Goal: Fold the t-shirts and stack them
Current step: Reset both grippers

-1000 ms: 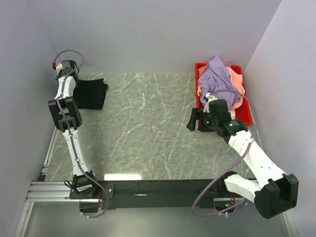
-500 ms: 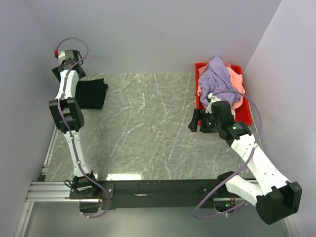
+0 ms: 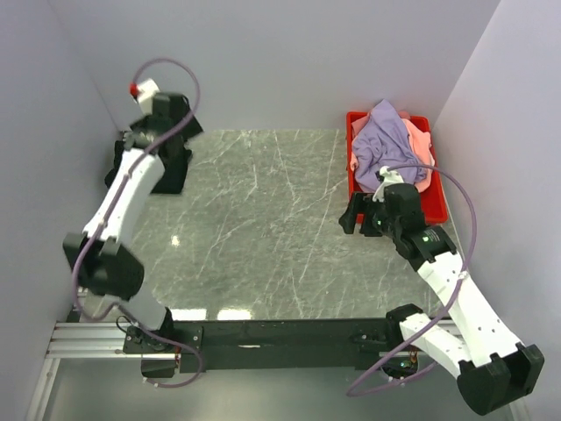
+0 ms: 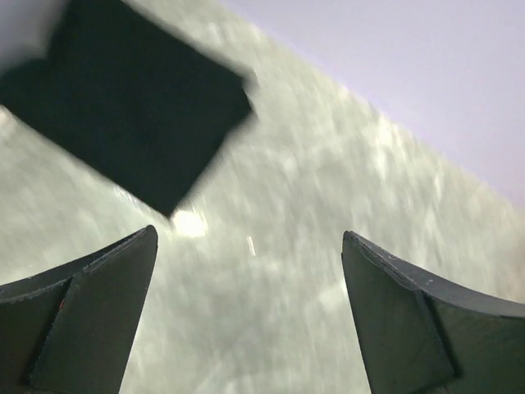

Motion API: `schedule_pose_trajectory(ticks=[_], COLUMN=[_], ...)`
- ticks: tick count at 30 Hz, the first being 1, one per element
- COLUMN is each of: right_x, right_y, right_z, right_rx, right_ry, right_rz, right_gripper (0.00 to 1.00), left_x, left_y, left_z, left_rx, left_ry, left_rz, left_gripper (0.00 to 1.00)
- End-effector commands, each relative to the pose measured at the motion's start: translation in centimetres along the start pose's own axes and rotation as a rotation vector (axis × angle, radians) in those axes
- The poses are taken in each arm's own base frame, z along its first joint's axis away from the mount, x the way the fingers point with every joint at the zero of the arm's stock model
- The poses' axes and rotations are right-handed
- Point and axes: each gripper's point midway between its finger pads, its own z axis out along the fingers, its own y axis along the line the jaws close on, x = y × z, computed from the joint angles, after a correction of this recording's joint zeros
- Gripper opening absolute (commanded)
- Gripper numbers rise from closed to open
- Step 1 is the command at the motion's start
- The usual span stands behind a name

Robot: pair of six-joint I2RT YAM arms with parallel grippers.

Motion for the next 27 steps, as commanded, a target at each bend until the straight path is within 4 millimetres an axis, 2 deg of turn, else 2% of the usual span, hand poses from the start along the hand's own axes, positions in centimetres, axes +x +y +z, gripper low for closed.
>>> schedule_pose_trajectory(ticks=[1, 2, 3, 4, 5, 6, 8, 10, 13, 17, 21, 27], right_x=[-1.3, -1.2, -1.6, -1.6, -1.3, -1.5, -0.9, -1.0, -0.5, -0.2, -0.8, -1.9], right_y=[-0.2, -0.4, -0.4, -0.5, -0.7, -0.6, -0.2, 0.1, 0.4, 0.4, 0.5, 0.2], right_z=[-0.5, -0.5, -0.8, -0.8, -0.8, -1.0, -0.9, -0.9, -0.7, -0.4, -1.0, -1.9], right_rx=[0.005, 0.012, 0.009, 0.013, 0.016, 0.006, -0.025, -0.048, -0.074, -0.086, -0.096, -0.090], right_ry=[-0.088, -0.095, -0.125, -0.135, -0.140, -0.164, -0.164, -0.174, -0.169, -0.194, -0.248, -0.338], right_rz=[0.013, 0.017, 0.021, 0.024, 0.026, 0.028, 0.031, 0.039, 0.044, 0.074, 0.088, 0.116], right_gripper=[0.88, 0.88, 0.88, 0.89, 0.89, 0.89, 0.90, 0.91, 0.91, 0.91, 0.92, 0.92], left_x=[4.0, 6.9, 7.3, 8.7, 11.3, 11.9, 14.9, 16.2, 18.1, 18.4, 17.1, 16.4], left_y=[-1.3, -0.5, -0.9, -0.5, 0.6, 1.2, 2.2, 3.5, 5.5, 6.1, 6.8, 7.0], left_z=[-4.4, -4.3, -6.4, -6.9, -6.9, -8.1, -9.3, -11.0, -12.3, -13.3, -14.4, -14.5], left_rx=[0.096, 0.083, 0.142, 0.151, 0.134, 0.143, 0.129, 0.117, 0.089, 0.149, 0.181, 0.189], left_ry=[0.032, 0.050, 0.045, 0.069, 0.111, 0.124, 0.171, 0.183, 0.210, 0.205, 0.163, 0.130], left_rz=[-0.076, -0.086, -0.098, -0.093, -0.086, -0.086, -0.059, -0.029, -0.046, -0.101, -0.145, -0.151], left_gripper=[0.99, 0.99, 0.99, 0.99, 1.00, 0.99, 0.99, 0.99, 0.99, 0.99, 0.99, 0.99])
